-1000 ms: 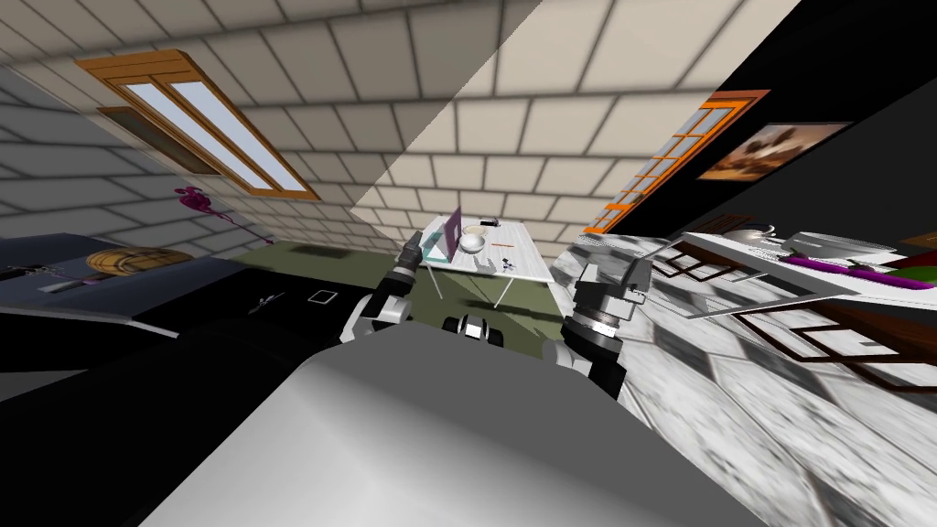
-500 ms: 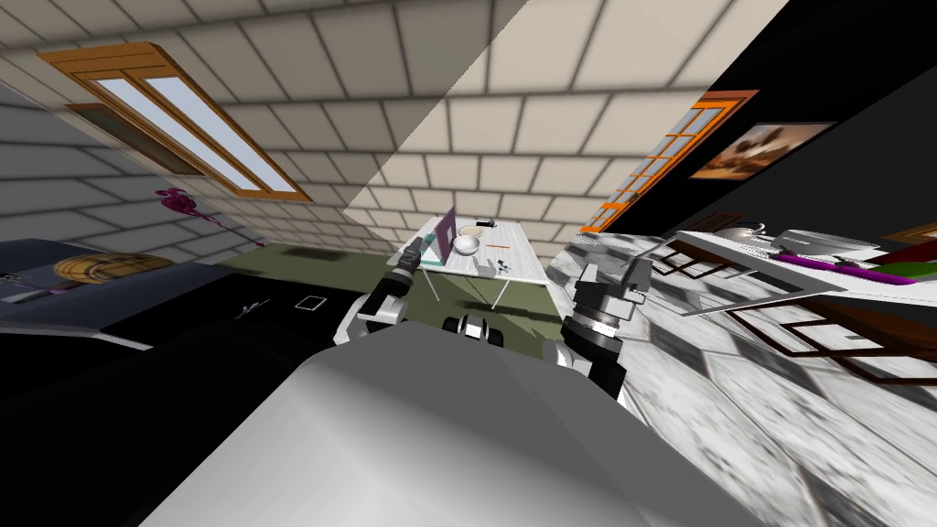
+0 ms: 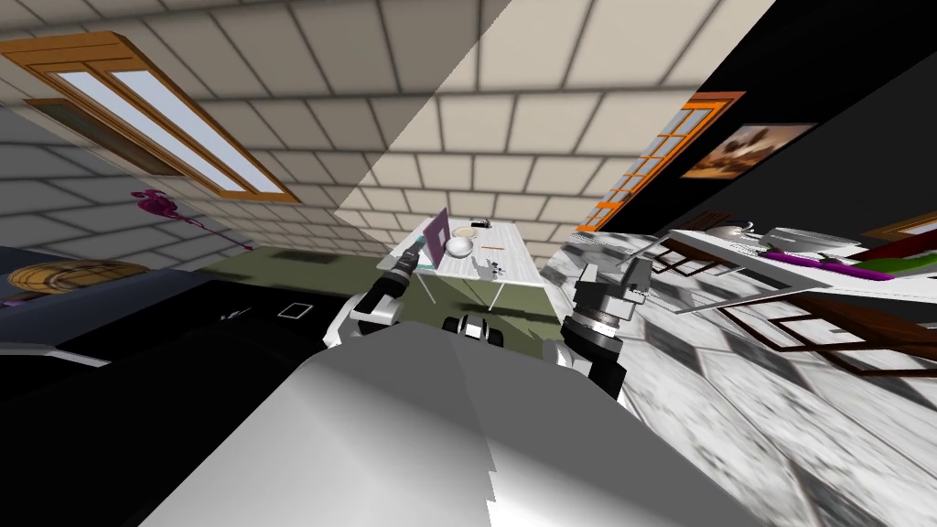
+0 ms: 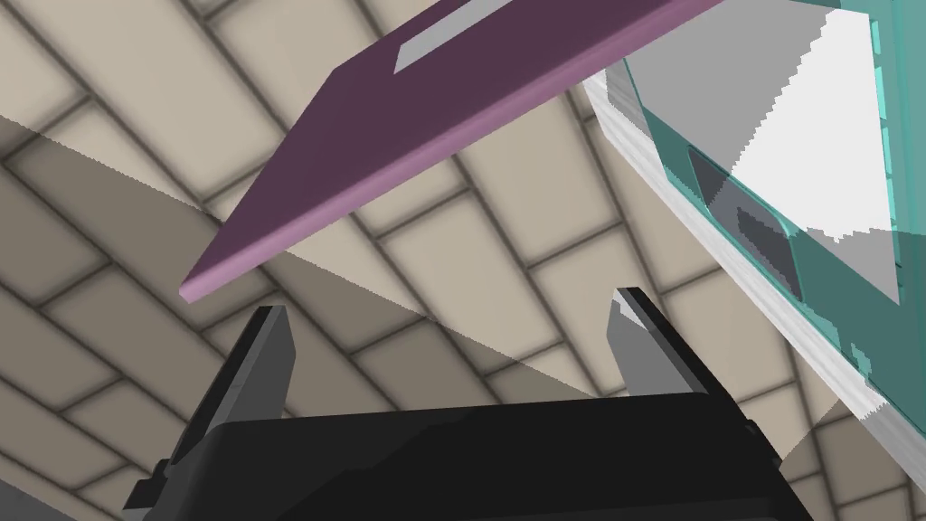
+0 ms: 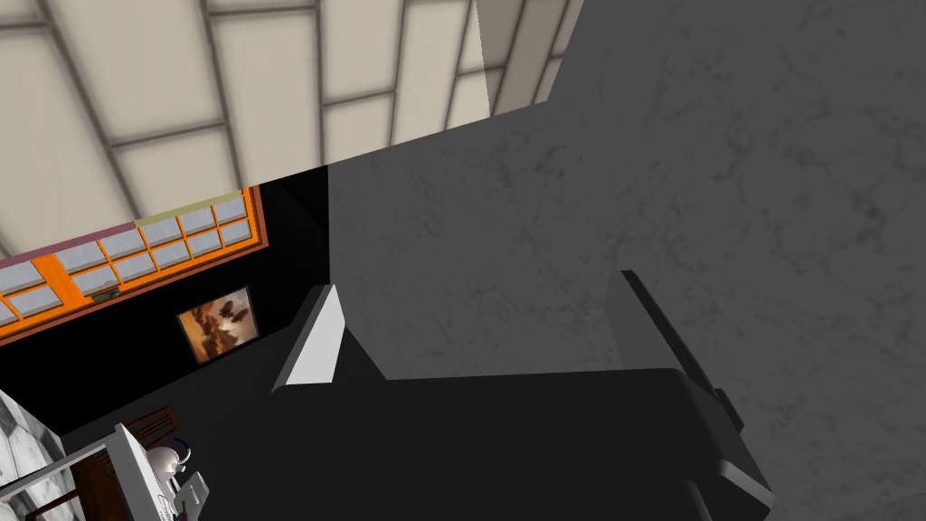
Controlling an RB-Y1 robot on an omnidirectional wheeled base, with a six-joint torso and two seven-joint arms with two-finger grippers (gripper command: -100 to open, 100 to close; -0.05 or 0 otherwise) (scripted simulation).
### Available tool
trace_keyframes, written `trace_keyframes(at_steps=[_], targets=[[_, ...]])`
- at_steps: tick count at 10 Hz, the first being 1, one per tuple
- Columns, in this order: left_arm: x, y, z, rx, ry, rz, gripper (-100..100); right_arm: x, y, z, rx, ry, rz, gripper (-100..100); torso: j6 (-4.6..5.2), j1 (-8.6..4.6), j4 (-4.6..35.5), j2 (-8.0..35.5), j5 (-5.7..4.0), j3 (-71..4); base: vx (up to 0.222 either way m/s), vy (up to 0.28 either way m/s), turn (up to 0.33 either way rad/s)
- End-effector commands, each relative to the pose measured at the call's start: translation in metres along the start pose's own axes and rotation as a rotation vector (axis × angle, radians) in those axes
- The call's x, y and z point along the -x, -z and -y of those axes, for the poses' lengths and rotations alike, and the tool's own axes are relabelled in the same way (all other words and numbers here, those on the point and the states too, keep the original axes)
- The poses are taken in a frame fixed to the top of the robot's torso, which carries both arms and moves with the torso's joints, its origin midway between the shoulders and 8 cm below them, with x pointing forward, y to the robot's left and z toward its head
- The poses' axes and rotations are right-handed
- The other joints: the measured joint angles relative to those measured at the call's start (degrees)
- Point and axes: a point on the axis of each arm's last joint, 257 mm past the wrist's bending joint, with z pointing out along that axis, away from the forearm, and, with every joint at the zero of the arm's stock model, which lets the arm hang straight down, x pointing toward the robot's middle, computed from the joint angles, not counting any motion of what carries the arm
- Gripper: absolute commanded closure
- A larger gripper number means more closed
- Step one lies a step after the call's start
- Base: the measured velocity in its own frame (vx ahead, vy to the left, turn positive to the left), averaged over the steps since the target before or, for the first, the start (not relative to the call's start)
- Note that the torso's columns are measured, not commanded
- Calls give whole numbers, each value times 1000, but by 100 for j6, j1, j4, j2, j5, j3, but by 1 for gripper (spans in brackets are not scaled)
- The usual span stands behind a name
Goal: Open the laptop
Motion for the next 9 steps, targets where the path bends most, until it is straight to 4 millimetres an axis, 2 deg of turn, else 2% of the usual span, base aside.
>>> trace_keyframes(at_steps=[1, 3, 7, 8, 9], targets=[[5, 2, -5, 40, -38, -8, -100, 0, 0, 0, 0, 0, 0, 0, 0, 2, 0, -1, 1, -1, 61, -45, -28], [9, 5, 3, 43, -58, -8, -100, 0, 0, 0, 0, 0, 0, 0, 0, 2, 0, 2, 1, 1, 52, -35, -30], [16, 12, 34, -1, -72, 2, -100, 0, 0, 0, 0, 0, 0, 0, 0, -3, 1, 2, -1, 1, 29, -20, -15], [15, 13, 28, 10, -72, 0, -100, 0, 0, 0, 0, 0, 0, 0, 0, 1, 1, 3, 0, 1, 7, -5, 0], [22, 11, 32, 12, -73, 5, -100, 0, 0, 0, 0, 0, 0, 0, 0, 4, 1, 3, 2, 2, 86, -2, -48]])
